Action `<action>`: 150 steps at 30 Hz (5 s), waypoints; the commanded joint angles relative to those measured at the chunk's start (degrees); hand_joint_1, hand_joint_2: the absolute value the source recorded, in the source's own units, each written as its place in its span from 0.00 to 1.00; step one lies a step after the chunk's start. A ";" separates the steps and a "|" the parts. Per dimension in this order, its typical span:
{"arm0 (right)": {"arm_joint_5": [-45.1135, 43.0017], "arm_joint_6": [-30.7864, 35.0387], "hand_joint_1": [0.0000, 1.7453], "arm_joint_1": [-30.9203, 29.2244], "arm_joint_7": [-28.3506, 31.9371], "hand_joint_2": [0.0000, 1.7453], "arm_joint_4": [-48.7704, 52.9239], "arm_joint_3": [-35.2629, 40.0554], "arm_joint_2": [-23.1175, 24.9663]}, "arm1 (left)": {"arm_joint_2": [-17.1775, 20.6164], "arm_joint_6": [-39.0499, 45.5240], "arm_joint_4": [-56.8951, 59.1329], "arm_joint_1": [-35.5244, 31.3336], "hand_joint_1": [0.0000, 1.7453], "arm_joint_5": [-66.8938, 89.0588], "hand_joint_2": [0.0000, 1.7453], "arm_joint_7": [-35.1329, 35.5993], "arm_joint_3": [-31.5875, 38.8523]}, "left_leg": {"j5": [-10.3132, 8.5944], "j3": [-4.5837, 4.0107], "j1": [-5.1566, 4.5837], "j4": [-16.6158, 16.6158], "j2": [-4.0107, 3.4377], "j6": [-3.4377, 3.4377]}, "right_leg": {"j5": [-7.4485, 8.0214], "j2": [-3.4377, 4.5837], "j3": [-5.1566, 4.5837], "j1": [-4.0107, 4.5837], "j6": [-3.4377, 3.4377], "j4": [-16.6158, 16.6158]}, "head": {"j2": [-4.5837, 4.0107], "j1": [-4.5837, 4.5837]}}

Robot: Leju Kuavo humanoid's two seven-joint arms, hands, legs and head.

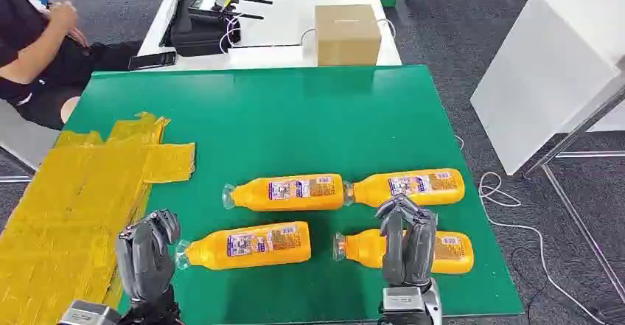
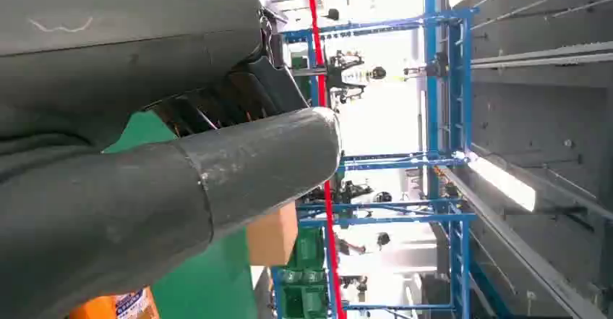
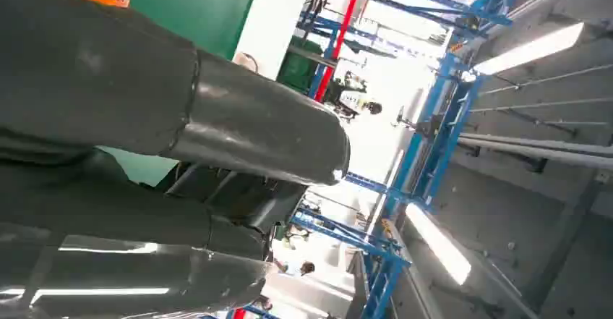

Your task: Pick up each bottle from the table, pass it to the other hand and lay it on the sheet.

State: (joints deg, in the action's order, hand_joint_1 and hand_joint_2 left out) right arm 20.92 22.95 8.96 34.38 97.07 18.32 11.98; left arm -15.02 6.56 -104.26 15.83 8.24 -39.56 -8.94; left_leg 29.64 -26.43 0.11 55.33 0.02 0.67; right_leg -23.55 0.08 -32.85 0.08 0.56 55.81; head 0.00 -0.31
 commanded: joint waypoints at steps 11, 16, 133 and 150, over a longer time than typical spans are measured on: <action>-3.54 -13.13 0.00 -10.31 0.47 0.00 -14.39 3.64 0.09 | 0.79 -2.93 13.53 -11.96 0.00 3.26 0.00 -0.01 -1.26 | -0.07 0.24 0.03 -0.14 -0.02 0.03 | 0.08 0.02 0.19 0.01 0.09 -0.14 | 0.00 0.00; -2.76 -12.36 0.00 -10.77 -0.02 0.00 -15.70 4.42 0.02 | 0.64 -4.03 14.23 -12.29 0.00 3.03 0.00 -0.30 -0.49 | -0.08 0.15 0.04 -0.14 -0.05 0.04 | 0.11 0.06 0.14 0.03 0.12 -0.16 | 0.00 0.00; 11.02 -12.17 1.00 -11.33 -28.17 1.00 -24.08 18.98 -1.57 | -4.98 15.43 14.94 -12.52 0.00 -13.87 1.00 6.18 12.84 | -0.06 0.85 0.10 -0.15 -0.05 -0.06 | 0.01 0.11 0.75 0.13 0.09 -0.16 | 0.00 0.00; 5.51 -8.76 1.00 -6.60 -15.04 1.00 -13.40 14.88 -0.71 | -4.33 -6.76 18.71 -8.65 0.00 -22.60 1.00 16.88 10.26 | 0.03 0.18 0.07 -0.09 -0.21 -0.07 | 0.02 0.25 0.06 0.08 0.08 -0.10 | 0.00 0.00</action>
State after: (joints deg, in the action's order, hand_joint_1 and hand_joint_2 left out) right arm 27.08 14.21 1.02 18.95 83.12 36.02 12.22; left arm -19.76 1.95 -90.92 7.90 -12.96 -23.85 3.50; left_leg 29.70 -26.34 0.16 55.33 -0.38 0.62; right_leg -23.51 0.51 -32.93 0.14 0.60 55.81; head 0.00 -0.31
